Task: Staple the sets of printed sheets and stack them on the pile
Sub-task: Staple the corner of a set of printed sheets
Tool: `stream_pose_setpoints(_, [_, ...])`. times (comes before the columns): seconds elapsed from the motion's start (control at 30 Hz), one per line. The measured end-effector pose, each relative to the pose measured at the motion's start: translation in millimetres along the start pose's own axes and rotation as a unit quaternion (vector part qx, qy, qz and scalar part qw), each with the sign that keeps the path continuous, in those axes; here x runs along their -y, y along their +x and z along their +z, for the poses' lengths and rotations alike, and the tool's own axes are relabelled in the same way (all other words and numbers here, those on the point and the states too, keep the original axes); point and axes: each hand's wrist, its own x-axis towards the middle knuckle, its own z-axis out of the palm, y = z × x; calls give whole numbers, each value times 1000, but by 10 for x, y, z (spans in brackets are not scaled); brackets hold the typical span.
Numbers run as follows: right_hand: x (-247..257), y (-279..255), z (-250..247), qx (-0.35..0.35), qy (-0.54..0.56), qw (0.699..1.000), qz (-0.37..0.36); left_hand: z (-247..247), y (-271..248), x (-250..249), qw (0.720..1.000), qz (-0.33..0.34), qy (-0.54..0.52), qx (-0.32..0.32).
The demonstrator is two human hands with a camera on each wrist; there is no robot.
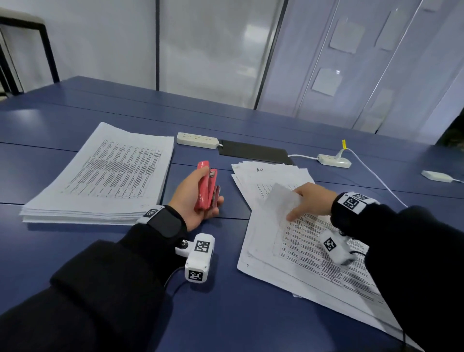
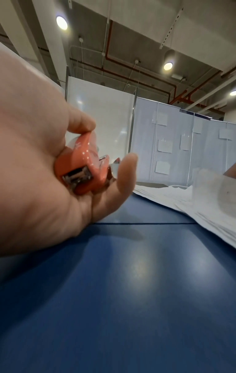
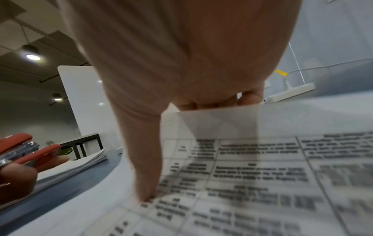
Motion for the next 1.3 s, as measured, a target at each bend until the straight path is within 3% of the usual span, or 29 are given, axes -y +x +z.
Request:
stream_pose_setpoints(0.17, [206, -117, -147, 18, 70, 992, -99, 69, -87, -63, 992, 92, 84, -1])
stream_pose_setpoints(0.3, [537, -100, 65, 72, 37, 984, -158, 102, -219, -202, 977, 153, 150, 9])
stream_pose_setpoints(0.43, [773, -112, 367, -85, -20, 986, -144, 138, -346, -177, 947, 170, 272, 23])
stream_pose_setpoints(0.5, [789, -169, 440, -124, -27, 983, -134, 158, -370, -112, 926, 169, 334, 43])
stream_pose_setpoints(0.63, [606, -237, 523, 19, 4, 988, -152, 123, -336, -34, 839, 142, 519, 77])
stream_pose_setpoints(0.73, [397, -241, 525, 57, 33, 978, -198, 116, -316, -5, 798, 107, 584, 102])
stream_pose_setpoints(0.83, [163, -258, 538, 102, 197, 947, -233, 145, -338, -12, 771, 122, 618, 95])
stream_pose_setpoints(0.9, [39, -259, 578, 114, 303, 915, -242, 149, -351, -54, 732, 126, 662, 101])
stream_pose_setpoints(0.97, [-13, -247, 596, 108, 337, 904, -239, 168, -380, -115, 682, 125, 715, 94])
stream_pose_setpoints(1.1, [-20, -226, 589, 102, 348, 902, -236, 303, -451, -184, 546, 132, 823, 81])
stream_pose_setpoints(1.17, [-36, -227, 599, 87, 349, 904, -231, 398, -458, -199, 522, 142, 837, 81])
stream_pose_setpoints(1.3, [-86, -206, 602, 0, 305, 929, -208, 631, -406, -132, 528, 170, 825, 106])
